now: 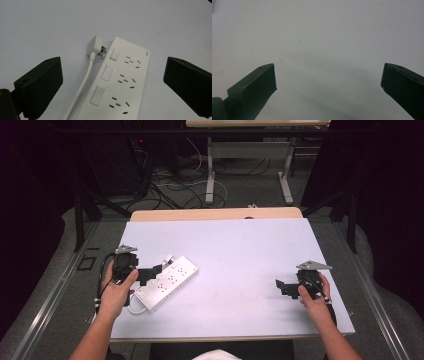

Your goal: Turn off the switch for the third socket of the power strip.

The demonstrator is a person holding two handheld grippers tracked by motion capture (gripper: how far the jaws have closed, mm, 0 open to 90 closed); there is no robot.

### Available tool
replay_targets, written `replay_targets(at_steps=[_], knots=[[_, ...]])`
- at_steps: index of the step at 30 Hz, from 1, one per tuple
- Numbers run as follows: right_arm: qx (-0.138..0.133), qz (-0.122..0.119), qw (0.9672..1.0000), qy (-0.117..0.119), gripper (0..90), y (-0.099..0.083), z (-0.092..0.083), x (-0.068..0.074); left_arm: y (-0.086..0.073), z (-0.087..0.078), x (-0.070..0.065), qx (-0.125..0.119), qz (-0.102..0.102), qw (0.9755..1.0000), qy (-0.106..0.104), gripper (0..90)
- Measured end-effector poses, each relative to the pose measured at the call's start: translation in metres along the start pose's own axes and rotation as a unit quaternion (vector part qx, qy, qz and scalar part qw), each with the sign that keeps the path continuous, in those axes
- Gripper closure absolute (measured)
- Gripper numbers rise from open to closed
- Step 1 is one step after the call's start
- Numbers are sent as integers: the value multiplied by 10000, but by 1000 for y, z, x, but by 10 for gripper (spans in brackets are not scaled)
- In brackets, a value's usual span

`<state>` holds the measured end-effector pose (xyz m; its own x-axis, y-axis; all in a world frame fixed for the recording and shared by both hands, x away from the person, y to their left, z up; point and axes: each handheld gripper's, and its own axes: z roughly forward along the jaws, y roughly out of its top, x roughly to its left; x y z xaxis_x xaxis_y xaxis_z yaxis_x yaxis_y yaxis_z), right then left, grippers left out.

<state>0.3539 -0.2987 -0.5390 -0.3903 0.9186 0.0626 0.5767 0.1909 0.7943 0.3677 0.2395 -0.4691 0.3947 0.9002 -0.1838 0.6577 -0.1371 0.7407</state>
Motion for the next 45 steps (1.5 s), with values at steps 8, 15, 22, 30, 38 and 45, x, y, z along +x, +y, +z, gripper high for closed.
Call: replay_targets(at_steps=[8,15,22,30,38,45], knots=[[5,1,10000,-7,0,0,0,0,-14,-1,14,-50,-180,9997,179,24],[13,19,10000,-9,0,0,0,0,-23,-2,22,-125,-331,9992,203,24],[12,9,10000,-8,0,0,0,0,-34,-2,31,-163,-389,9987,282,25],[15,11,10000,-13,0,0,0,0,-47,2,40,-180,-413,9980,437,25],[24,-2,10000,-20,0,-1,1,0,-57,7,45,-163,-374,9980,482,25],[26,2,10000,-6,0,-1,1,0,-64,12,49,-124,-458,9976,501,25]])
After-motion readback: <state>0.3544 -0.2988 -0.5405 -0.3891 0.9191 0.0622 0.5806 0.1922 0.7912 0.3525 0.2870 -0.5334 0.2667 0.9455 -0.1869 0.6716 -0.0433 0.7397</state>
